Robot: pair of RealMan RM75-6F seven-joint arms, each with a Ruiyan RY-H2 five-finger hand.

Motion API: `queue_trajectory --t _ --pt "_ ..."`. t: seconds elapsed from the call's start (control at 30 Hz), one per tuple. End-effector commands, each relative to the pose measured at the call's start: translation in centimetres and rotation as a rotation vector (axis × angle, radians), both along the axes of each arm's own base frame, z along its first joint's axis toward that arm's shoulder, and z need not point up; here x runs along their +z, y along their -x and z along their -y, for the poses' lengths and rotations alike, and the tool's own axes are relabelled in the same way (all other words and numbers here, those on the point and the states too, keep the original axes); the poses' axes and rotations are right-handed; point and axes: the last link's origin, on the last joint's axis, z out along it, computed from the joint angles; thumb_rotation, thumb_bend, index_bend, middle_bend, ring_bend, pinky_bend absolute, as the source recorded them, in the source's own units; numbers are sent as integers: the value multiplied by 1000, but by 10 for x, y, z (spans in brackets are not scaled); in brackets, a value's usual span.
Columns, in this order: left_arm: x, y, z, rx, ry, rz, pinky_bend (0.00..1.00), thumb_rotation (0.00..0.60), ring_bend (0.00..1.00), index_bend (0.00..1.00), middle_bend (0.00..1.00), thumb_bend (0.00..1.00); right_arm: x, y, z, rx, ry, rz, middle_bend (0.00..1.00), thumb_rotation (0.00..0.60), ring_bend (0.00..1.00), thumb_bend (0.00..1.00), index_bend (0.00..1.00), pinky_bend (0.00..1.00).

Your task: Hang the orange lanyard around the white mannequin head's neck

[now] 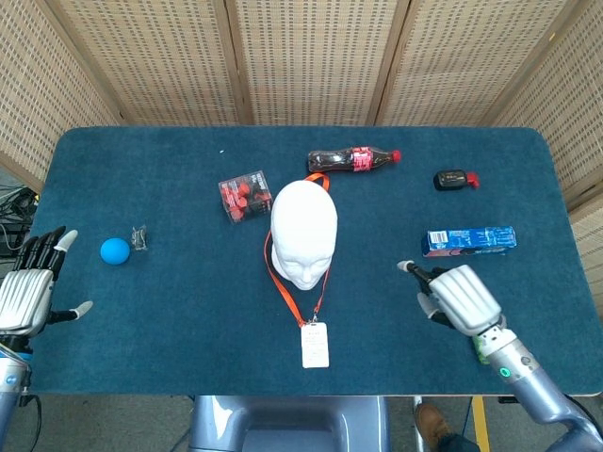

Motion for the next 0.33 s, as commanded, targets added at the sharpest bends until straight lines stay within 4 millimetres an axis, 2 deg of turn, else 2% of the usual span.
queue_trajectory --t 0.03,0.1,0.13,0.33 --pt "1 2 4 0 -10 -1 0 600 0 0 0 13 25 43 -14 -40 119 0 91 600 39 39 43 90" --pt "1 4 8 -5 -21 -10 0 600 0 0 0 13 33 59 -16 -69 196 -39 7 600 0 0 8 4" --pt "0 7 14 -1 -24 -14 0 600 0 0 0 13 39 73 -22 -126 246 -56 0 600 0 0 0 0" --pt "2 12 23 -2 -39 -1 0 600 0 0 0 14 39 90 -37 -173 323 -11 0 600 0 0 0 0"
